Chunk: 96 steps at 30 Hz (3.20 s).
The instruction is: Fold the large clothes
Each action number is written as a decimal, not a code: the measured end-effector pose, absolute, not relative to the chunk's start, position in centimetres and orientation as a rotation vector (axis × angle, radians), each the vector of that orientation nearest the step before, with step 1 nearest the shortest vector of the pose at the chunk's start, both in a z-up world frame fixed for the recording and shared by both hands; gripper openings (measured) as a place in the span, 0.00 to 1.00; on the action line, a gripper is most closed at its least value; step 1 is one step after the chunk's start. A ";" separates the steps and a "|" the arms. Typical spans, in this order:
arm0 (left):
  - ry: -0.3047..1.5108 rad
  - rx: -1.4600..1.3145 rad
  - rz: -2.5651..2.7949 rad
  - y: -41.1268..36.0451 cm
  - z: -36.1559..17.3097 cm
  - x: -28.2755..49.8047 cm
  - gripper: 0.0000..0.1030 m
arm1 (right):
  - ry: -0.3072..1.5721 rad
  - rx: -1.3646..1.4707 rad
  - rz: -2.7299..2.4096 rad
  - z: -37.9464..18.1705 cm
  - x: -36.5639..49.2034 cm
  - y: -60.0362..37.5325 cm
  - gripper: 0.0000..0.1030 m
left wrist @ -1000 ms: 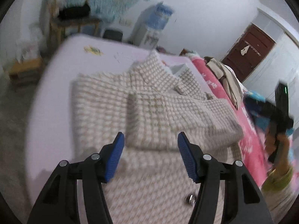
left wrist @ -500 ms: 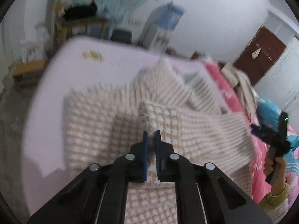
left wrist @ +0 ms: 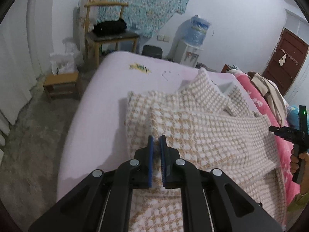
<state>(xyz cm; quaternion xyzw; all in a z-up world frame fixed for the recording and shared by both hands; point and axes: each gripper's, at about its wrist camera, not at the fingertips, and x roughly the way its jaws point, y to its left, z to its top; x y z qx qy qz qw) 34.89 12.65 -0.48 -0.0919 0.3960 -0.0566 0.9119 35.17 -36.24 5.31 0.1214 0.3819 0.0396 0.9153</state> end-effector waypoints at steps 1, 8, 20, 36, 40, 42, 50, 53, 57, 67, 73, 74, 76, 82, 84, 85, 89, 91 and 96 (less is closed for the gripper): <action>0.821 -0.173 -0.109 12.6 -0.6 35.0 0.06 | 0.788 0.234 0.077 5.2 35.4 -36.0 0.40; 0.866 -0.138 -0.102 12.6 -2.9 36.3 0.11 | 0.764 0.198 0.050 5.2 34.5 -36.0 0.40; 0.855 -0.009 -0.225 8.7 -0.6 35.9 0.11 | 0.784 0.026 0.198 4.9 31.8 -31.0 0.27; 0.987 0.029 -0.290 6.2 -3.8 35.3 0.22 | 0.872 -0.154 0.293 1.4 29.7 -21.1 0.44; 0.954 0.045 -0.258 6.3 -2.0 33.8 0.24 | 0.838 -0.153 0.207 3.5 27.2 -20.6 0.46; 0.922 0.014 -0.271 6.8 -0.7 32.1 0.39 | 0.801 -0.100 0.230 5.1 24.8 -20.8 0.56; 0.979 0.033 -0.295 6.7 -0.8 21.9 0.69 | 0.795 -0.028 0.230 3.3 12.0 -19.7 0.71; 1.004 0.039 -0.272 6.3 -1.3 18.7 0.74 | 0.825 -0.005 0.205 1.2 8.7 -19.3 0.75; 1.035 0.062 -0.222 6.0 -2.2 15.1 0.78 | 0.840 -0.003 0.159 -1.1 5.0 -19.3 0.82; 1.054 0.075 -0.116 6.2 -3.9 7.7 0.78 | 0.778 0.043 0.056 -2.9 -1.0 -22.6 0.84; 1.050 0.055 -0.070 6.9 -4.7 4.5 0.78 | 0.716 0.089 0.010 -2.1 -3.9 -25.7 0.84; 1.052 0.046 -0.062 7.2 -5.0 4.1 0.78 | 0.713 0.095 0.001 -2.2 -4.1 -26.2 0.84; 1.063 0.012 -0.062 8.0 -5.5 3.3 0.78 | 0.718 0.109 -0.023 -2.4 -4.6 -27.3 0.84; 1.080 -0.147 -0.134 10.4 -6.7 1.1 0.68 | 0.756 0.185 -0.055 -4.2 -5.5 -29.8 0.79; 1.076 -0.194 -0.151 11.0 -6.9 0.7 0.58 | 0.768 0.214 -0.051 -4.8 -5.4 -30.3 0.76; 1.069 -0.210 -0.160 11.2 -7.0 0.6 0.55 | 0.772 0.228 -0.046 -5.0 -5.6 -30.6 0.73; 1.082 -0.241 -0.176 11.7 -7.0 0.4 0.41 | 0.801 0.284 -0.026 -5.9 -5.6 -31.4 0.63; 1.100 -0.254 -0.182 11.9 -7.2 0.1 0.38 | 0.810 0.293 -0.012 -6.1 -5.8 -31.4 0.58; 1.131 -0.255 -0.184 11.7 -7.6 -0.8 0.36 | 0.833 0.285 0.004 -6.8 -6.4 -30.9 0.50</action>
